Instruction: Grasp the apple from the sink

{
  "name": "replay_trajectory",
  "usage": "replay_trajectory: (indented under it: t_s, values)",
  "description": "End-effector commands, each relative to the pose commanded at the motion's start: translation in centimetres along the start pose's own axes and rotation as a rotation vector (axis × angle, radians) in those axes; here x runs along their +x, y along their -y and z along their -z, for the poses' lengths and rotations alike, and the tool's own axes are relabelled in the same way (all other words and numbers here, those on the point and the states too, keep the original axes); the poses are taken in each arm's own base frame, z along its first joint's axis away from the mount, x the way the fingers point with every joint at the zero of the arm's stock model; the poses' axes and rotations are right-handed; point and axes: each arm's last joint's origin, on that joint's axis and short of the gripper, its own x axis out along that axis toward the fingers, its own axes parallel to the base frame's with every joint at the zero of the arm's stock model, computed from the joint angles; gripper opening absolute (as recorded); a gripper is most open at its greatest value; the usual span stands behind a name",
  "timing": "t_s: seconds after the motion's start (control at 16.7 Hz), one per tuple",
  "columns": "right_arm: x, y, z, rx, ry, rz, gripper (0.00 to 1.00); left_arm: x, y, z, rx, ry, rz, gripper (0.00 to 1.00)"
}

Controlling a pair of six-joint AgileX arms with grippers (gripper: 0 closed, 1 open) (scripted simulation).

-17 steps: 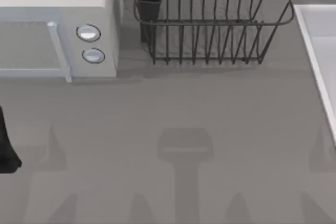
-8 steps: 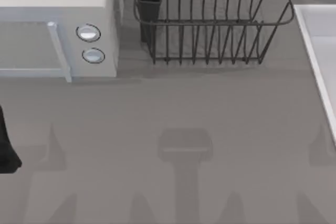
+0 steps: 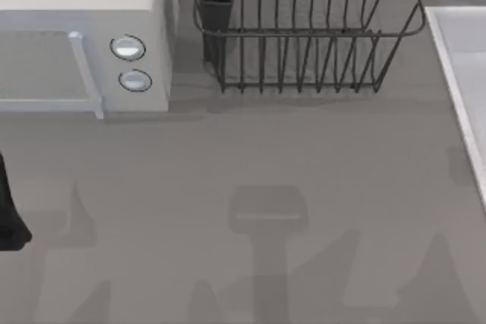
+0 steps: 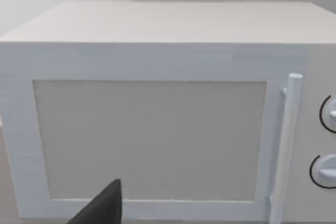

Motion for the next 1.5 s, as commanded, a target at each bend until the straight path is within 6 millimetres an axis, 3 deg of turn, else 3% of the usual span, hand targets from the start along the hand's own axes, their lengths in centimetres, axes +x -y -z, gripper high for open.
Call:
replay_trajectory:
  t_s: [0.18, 0.36, 0.66, 0.84, 1.02, 1.38, 1.5]
  values:
    - [4.4, 1.4, -4.1, -0.014, -0.234, 0.001, 1.0, 0.0, 0.0, 0.0, 0.0, 0.0, 0.0, 1.0]
    - [10.4, 3.2, -6.6, -0.018, -0.463, -0.015, 1.0, 0.0, 0.0, 0.0, 0.0, 0.0, 0.0, 1.0]
    - [20.5, 6.0, -6.1, -0.009, -0.783, -0.065, 1.0, 0.0, 0.0, 0.0, 0.0, 0.0, 0.0, 1.0]
    - [24.6, 7.1, -4.6, 0.0, -0.907, -0.094, 1.0, 0.0, 0.0, 0.0, 0.0, 0.0, 0.0, 1.0]
    - [26.4, 7.7, -3.7, 0.005, -0.966, -0.109, 1.0, 0.0, 0.0, 0.0, 0.0, 0.0, 0.0, 1.0]
    - [26.7, 7.5, -3.5, 0.001, -0.971, -0.113, 1.0, 0.0, 0.0, 0.0, 0.0, 0.0, 0.0, 1.0]
    - [27.6, 7.4, -2.4, 0.002, -0.977, -0.114, 1.0, 0.0, 0.0, 0.0, 0.0, 0.0, 0.0, 1.0]
